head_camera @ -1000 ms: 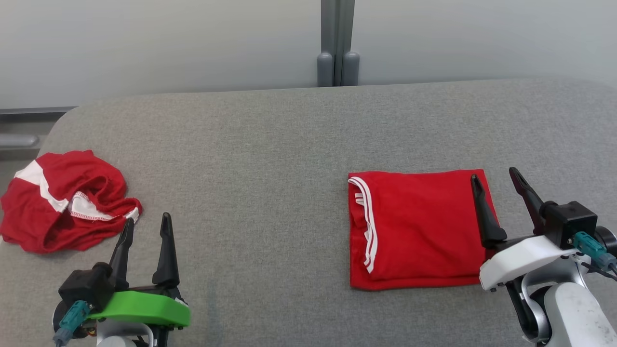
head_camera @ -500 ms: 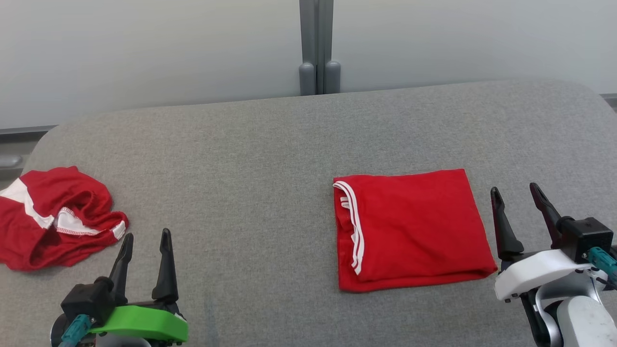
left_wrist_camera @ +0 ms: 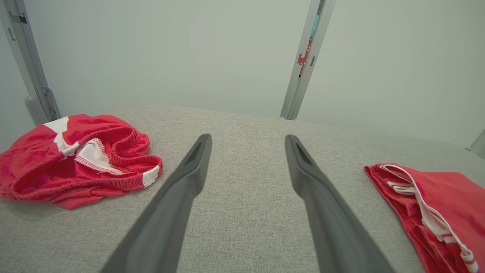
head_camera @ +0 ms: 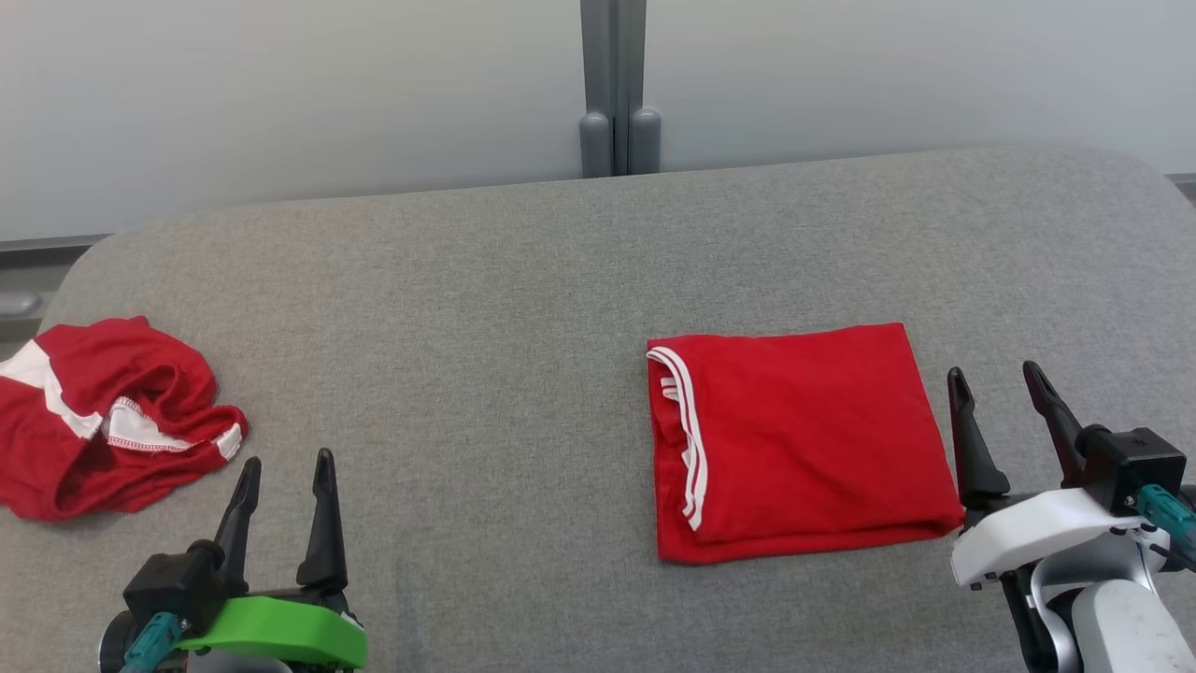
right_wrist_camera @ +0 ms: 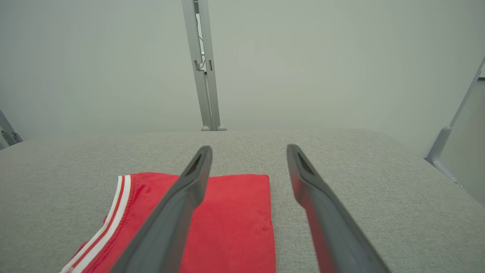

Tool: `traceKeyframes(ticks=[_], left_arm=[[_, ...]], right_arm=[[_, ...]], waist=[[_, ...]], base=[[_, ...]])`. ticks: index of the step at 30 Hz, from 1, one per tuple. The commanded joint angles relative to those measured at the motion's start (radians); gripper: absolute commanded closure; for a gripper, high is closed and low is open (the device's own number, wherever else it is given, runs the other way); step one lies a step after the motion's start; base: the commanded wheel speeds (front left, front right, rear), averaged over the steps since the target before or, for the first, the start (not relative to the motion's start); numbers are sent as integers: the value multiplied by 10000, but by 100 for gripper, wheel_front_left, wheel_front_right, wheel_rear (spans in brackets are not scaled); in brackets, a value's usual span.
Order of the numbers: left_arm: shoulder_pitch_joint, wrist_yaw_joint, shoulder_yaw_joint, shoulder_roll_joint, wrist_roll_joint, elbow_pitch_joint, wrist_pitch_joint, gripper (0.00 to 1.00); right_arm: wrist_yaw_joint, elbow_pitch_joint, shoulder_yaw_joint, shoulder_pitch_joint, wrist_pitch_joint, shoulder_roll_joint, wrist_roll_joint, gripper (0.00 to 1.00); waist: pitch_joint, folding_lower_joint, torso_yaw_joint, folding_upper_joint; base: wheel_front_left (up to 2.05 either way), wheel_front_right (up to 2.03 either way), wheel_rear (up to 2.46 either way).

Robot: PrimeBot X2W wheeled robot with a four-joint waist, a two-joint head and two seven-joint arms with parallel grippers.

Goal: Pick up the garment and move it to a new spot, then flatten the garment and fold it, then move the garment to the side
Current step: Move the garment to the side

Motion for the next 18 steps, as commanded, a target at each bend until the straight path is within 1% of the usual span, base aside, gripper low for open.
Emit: traceKeyframes(ticks=[1,12,14,16,18], left_arm=[[20,-36,10,75,33,28,2,0],[-144,-36,62,97,78,-18,2,0],[-216,-36,43,83,83,-62,2,0],[-251,-36,46,68,83,-95,2,0],[-329,-36,31,63,94,-122,2,0]], right_arm=[[-15,4,-6,-6,-3,-4,40,0],[-15,36,54,-209,118,-123,-104,0],[-16,106,118,-464,471,-285,-10,0],[-15,282,21,-694,1142,-320,184,0],[-7,554,46,-966,2326,-349,485,0]], waist=[[9,0,8,0],[160,0,25,0],[286,0,22,0],[389,0,16,0],[519,0,21,0]], base=[[0,0,0],[0,0,0],[0,0,0],[0,0,0],[0,0,0]])
